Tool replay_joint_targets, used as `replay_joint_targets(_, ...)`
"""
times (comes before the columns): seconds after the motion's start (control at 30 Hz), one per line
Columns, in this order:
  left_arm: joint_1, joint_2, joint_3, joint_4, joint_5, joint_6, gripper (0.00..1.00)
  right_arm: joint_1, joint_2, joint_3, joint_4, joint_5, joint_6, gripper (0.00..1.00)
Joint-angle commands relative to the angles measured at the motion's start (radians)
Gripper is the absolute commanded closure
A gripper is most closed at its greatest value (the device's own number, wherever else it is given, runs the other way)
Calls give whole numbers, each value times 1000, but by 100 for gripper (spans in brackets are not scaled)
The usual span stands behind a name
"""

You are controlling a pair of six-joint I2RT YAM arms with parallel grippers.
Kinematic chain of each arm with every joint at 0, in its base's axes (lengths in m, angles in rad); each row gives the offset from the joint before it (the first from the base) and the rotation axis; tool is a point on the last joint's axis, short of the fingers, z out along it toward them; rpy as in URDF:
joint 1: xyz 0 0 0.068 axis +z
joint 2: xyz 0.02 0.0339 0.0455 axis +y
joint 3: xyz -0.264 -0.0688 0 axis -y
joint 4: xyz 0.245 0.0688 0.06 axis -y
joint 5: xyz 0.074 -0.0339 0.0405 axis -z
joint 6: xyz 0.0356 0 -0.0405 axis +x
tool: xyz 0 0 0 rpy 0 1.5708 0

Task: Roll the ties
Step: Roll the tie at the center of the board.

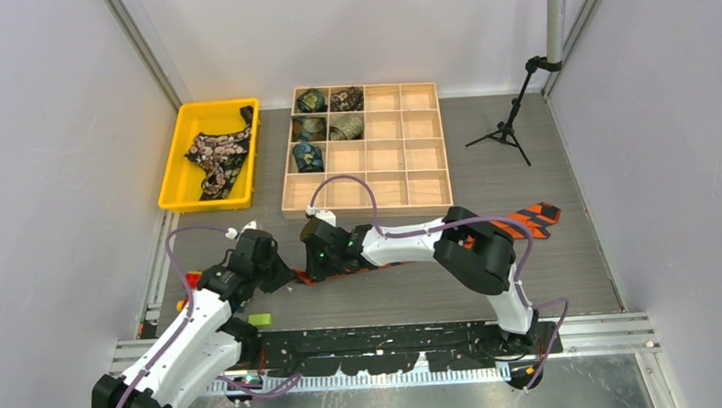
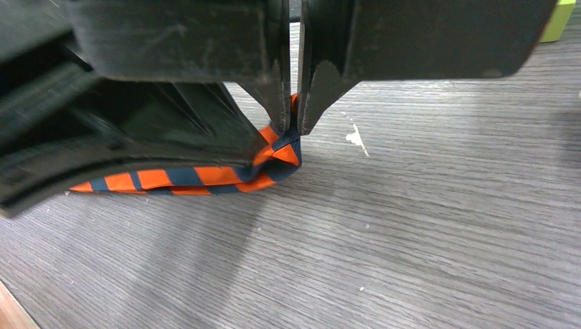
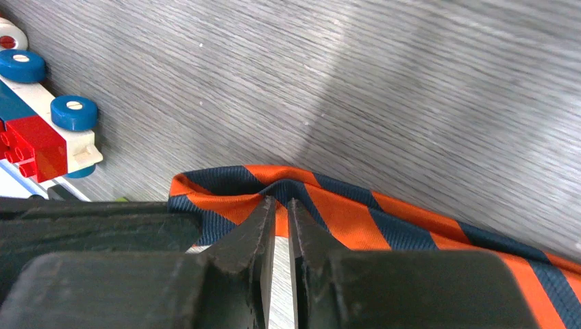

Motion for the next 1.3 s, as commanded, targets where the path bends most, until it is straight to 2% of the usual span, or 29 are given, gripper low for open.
replay_joint_targets(0.0,4,0,49,-17,-21,28,100,4,31,68,42,-52,15,82)
replay_joint_targets(0.5,4,27,105,-32,-23,47,100,4,-61,39,-28,6,-4,83)
replay_joint_targets(0.97,4,30,141,-45,-18,52,100,5,18,65,29,-60,19,85)
replay_joint_targets(1.13,4,32,152,-44,-16,55,100,5,54,100,46,-81,19,88)
replay_joint_targets(1.27,4,38,149,-44,-12,56,100,5,69,115,49,-90,12,97)
